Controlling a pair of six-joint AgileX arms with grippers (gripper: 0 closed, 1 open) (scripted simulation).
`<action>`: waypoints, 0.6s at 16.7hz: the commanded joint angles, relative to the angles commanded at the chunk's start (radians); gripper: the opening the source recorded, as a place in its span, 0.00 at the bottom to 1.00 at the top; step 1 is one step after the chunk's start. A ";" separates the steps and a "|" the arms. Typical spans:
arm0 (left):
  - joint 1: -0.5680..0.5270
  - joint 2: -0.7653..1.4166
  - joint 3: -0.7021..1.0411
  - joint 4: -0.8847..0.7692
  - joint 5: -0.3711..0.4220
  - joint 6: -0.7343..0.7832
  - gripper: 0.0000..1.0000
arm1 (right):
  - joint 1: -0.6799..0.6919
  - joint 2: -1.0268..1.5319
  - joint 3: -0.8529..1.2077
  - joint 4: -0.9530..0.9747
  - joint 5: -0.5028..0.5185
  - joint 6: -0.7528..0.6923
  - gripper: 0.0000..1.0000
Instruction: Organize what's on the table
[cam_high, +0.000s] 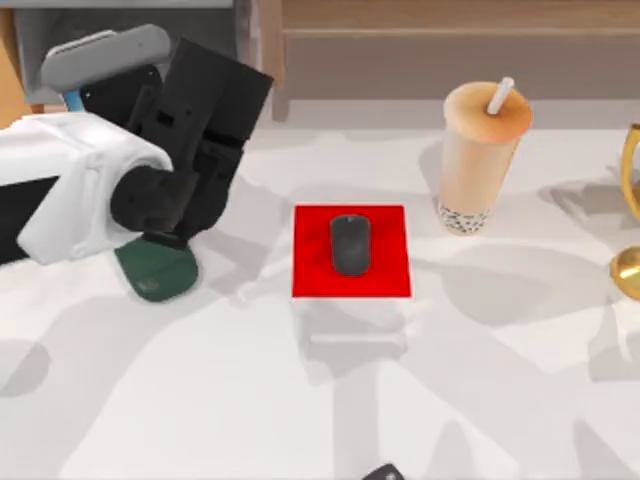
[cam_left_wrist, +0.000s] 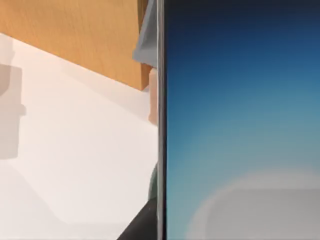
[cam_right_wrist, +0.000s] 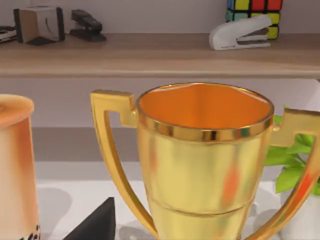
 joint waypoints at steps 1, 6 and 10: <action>0.000 0.000 0.000 0.000 0.000 0.000 0.00 | 0.000 0.000 0.000 0.000 0.000 0.000 1.00; 0.000 0.000 0.000 0.000 0.000 0.000 0.23 | 0.000 0.000 0.000 0.000 0.000 0.000 1.00; 0.000 0.000 0.000 0.000 0.000 0.000 0.53 | 0.000 0.000 0.000 0.000 0.000 0.000 1.00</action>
